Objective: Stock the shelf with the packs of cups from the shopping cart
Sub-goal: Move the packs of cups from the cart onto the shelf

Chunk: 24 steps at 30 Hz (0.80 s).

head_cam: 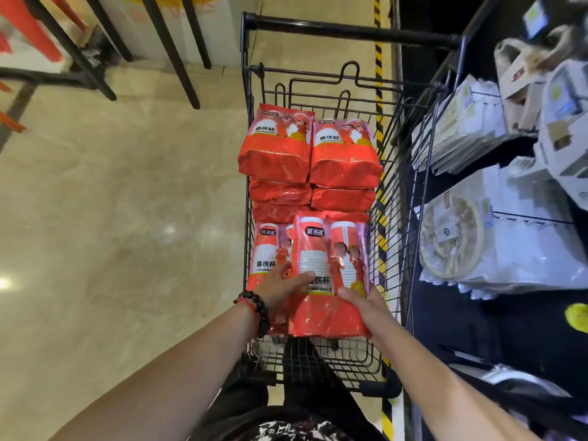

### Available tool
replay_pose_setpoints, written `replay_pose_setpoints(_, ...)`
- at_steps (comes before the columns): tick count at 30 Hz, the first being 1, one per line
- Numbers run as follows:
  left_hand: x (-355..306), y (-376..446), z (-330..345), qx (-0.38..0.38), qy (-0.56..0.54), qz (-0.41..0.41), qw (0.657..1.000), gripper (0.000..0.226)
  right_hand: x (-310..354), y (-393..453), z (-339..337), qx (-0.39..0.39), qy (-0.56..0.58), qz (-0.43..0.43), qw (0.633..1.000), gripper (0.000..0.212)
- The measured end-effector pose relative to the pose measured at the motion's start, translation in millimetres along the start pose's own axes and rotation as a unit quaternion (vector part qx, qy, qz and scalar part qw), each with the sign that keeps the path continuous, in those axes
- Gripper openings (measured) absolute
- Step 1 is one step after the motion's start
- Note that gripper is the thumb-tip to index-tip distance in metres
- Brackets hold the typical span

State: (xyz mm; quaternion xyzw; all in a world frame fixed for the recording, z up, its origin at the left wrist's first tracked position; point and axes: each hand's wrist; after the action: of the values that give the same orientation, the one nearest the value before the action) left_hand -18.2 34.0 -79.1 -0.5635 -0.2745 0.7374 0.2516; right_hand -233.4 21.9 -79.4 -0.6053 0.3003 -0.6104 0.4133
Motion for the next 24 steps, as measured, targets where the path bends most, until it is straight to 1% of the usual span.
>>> replay_pose_setpoints(2, -2.8, -6.4, -3.2, 0.012, -0.051, 0.021, 0.998, 0.107, 3.9, -6.3, 17.6, 0.017, -0.019, -0.023, 0.999, 0.059)
replay_pose_setpoints(5, -5.4, -15.1, -15.7, -0.013, -0.05, 0.063, 0.997, 0.106, 6.3, -13.1, 41.8, 0.017, -0.044, -0.019, 0.999, 0.071)
replay_pose_setpoints(8, -3.8, -21.2, -34.4, -0.033, -0.041, 0.096, 0.994, 0.095, 5.9, -17.5, 57.2, 0.03, -0.09, -0.015, 0.995, 0.071)
replay_pose_setpoints(10, -0.7, -25.2, -47.7, -0.049, -0.041, 0.107, 0.992, 0.087, 7.4, -20.4, 65.1, 0.056, -0.109, -0.007, 0.992, 0.066)
replay_pose_setpoints(13, 1.0, -32.9, -69.0, -0.052, -0.059, 0.114, 0.99, 0.064, 8.2, -16.5, 70.3, 0.088, -0.123, 0.012, 0.988, 0.048)
replay_pose_setpoints(14, 2.0, -35.6, -77.0, -0.051, -0.068, 0.114, 0.99, 0.061, 6.6, -9.5, 70.0, 0.087, -0.118, 0.019, 0.989, 0.046)
replay_pose_setpoints(16, 4.0, -40.6, -93.6, -0.059, -0.092, 0.111, 0.988, 0.066, 5.0, 10.0, 69.1, 0.054, -0.086, 0.039, 0.994, 0.05)
replay_pose_setpoints(17, 4.8, -42.6, -101.8, -0.067, -0.105, 0.108, 0.986, 0.069, 6.2, 20.1, 68.7, 0.028, -0.063, 0.049, 0.996, 0.049)
replay_pose_setpoints(20, 3.7, -50.5, -122.6, -0.082, -0.133, 0.099, 0.983, 0.072, 10.6, 49.1, 65.2, -0.058, -0.017, 0.073, 0.995, 0.034)
replay_pose_setpoints(22, 2.8, -54.5, -136.9, -0.083, -0.124, 0.109, 0.983, 0.07, 8.2, 67.7, 64.1, -0.091, -0.058, 0.067, 0.992, 0.023)
replay_pose_setpoints(24, 1.1, -56.8, -147.2, -0.074, -0.102, 0.126, 0.984, 0.071, 4.4, 82.0, 67.2, -0.119, -0.149, 0.046, 0.98, 0.02)
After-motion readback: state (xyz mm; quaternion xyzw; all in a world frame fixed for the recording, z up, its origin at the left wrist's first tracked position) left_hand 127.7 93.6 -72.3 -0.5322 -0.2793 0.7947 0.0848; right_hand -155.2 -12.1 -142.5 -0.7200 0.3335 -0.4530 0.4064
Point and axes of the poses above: each hand's wrist, its own y-axis towards the middle knuckle, its own z-axis out of the palm, x = y × z, and after that the axes turned 10 degrees about z, right-handed
